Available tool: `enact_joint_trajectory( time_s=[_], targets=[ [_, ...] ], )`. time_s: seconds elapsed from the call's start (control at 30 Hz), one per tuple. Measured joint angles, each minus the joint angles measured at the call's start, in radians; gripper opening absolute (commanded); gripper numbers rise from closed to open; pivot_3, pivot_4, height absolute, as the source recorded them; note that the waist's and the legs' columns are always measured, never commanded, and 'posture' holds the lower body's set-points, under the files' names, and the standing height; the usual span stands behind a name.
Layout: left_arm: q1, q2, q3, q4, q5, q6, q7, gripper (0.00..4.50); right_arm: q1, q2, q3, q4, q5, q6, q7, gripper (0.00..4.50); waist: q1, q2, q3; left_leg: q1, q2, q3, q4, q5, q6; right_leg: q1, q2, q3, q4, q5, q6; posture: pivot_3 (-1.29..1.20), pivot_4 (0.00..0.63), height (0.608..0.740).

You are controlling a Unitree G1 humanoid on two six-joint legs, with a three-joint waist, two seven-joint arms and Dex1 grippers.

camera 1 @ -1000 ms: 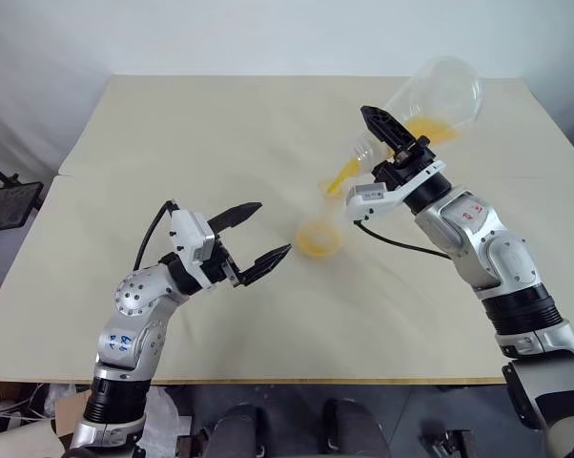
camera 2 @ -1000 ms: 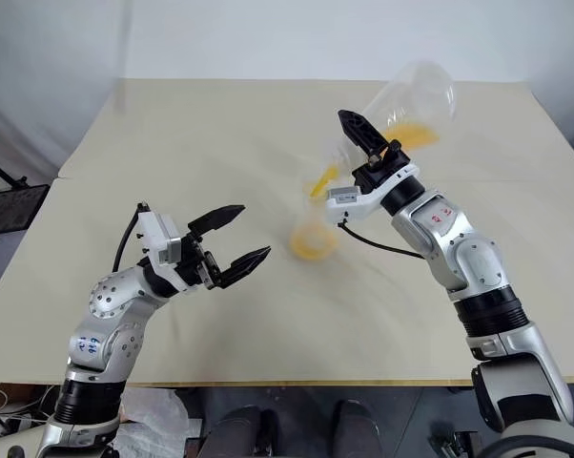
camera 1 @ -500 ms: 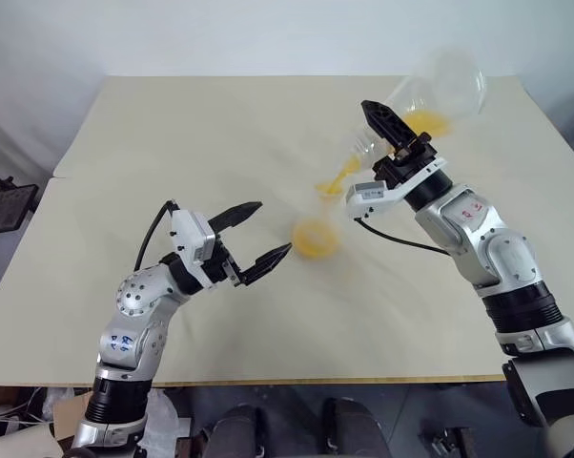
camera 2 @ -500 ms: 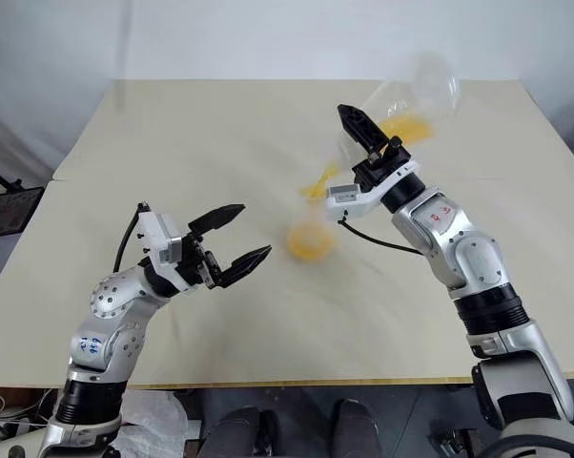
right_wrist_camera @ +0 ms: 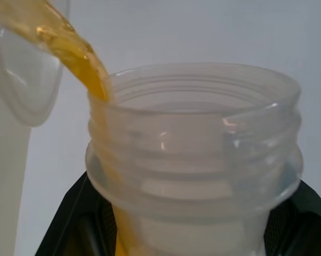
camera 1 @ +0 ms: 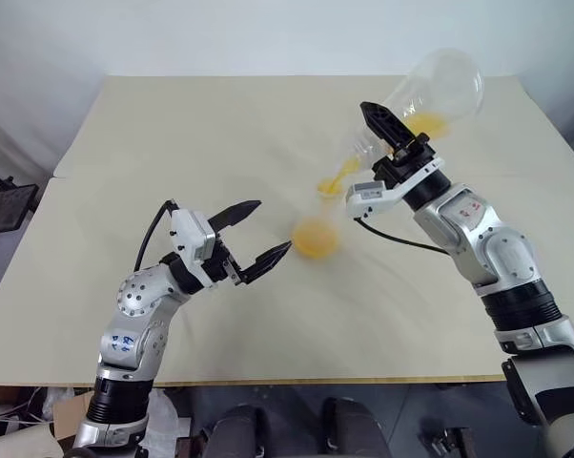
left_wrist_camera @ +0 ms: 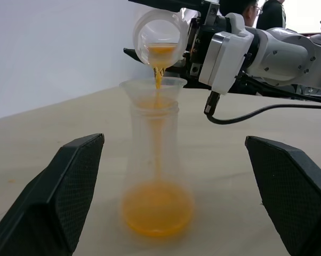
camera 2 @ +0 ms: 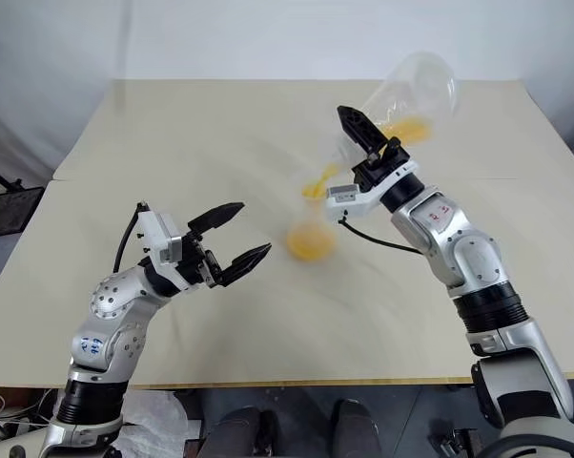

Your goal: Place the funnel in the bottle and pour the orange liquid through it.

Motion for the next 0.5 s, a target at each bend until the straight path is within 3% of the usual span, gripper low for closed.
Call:
enact_joint_trajectory(
  time_s=[0.5],
  targets=[
    [0.0,-0.003,-0.006,0.0,0.001,-0.008,0.01,4.5,0.0,-0.005,0.019,0.001,-0.009,0.001,-0.006,2.63,0.0,0.0,0.0,0.0,0.0,0.0,0.0,0.0,0.0,0.0,0.0,0.0,0.0,0.0,0.0,0.0,0.15,0.74]
  ],
)
